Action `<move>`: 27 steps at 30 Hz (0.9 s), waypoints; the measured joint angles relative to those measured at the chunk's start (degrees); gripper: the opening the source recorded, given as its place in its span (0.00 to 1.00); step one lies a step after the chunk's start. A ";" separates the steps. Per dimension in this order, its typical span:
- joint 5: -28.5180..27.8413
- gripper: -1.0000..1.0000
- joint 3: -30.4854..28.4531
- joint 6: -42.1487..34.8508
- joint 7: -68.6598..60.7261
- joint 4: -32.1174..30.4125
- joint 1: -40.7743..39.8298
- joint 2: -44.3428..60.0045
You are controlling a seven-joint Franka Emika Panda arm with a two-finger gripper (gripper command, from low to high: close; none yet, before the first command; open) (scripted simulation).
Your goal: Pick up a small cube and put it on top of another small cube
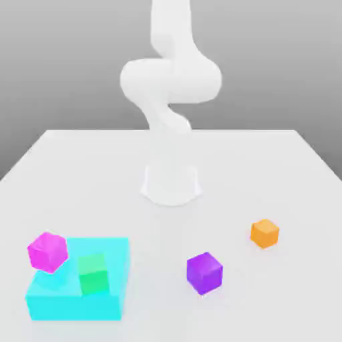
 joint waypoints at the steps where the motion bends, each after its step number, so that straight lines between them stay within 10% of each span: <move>1: 0.10 0.50 -0.12 1.49 -1.06 -1.50 0.62 2.15; 18: 0.38 0.50 0.23 26.40 -17.87 -26.18 9.35 38.59; 26: -0.34 0.50 0.34 39.71 -18.74 -25.86 9.51 55.19; 27: -0.34 0.00 0.35 40.76 -18.74 -25.65 9.51 56.47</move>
